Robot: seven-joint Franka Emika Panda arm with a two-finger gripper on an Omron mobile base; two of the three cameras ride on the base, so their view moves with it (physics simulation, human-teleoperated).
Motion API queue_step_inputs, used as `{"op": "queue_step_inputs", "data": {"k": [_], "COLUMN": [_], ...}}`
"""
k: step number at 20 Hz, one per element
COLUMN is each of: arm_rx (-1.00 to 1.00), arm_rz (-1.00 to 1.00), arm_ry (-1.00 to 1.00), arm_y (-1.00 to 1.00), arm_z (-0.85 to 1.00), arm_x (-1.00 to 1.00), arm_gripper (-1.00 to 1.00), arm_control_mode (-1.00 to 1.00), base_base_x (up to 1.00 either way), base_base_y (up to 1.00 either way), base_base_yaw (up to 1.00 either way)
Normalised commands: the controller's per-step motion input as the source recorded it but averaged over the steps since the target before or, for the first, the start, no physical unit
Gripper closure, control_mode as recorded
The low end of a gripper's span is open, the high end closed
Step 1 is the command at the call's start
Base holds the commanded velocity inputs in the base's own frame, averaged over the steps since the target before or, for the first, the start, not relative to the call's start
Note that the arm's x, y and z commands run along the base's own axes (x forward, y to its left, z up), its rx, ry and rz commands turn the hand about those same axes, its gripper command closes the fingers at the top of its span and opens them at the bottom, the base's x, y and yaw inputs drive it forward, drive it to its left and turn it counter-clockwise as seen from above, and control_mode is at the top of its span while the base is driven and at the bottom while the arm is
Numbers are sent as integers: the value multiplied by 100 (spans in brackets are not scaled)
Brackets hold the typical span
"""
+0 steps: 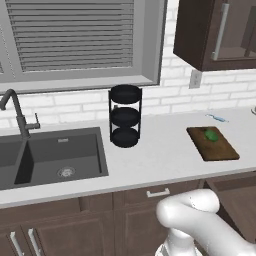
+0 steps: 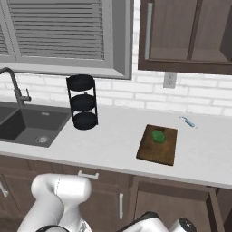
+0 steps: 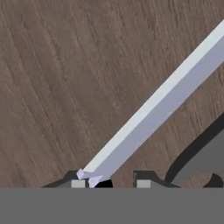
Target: Place the appropriate cutting tool for cutting the broccoli skin on the cutting board.
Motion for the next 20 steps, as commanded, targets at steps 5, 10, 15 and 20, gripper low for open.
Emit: {"op": "queue_step_inputs", "data": {"k": [5, 10, 15, 20], "arm_rx": [-1, 0, 0, 0], "arm_rz": [-8, -7, -8, -10], "arm_ry": [0, 0, -2, -9], "arm_y": [0, 6, 3, 0], "arm_z": [-4, 0, 1, 58], "arm_x": [14, 2, 0, 0], "arm_gripper": [100, 100, 100, 100], "arm_control_mode": [-100, -100, -100, -100], "base_base_x": [0, 0, 0, 0], "base_base_y": [0, 0, 0, 0], "base_base_yaw": [0, 0, 0, 0]}}
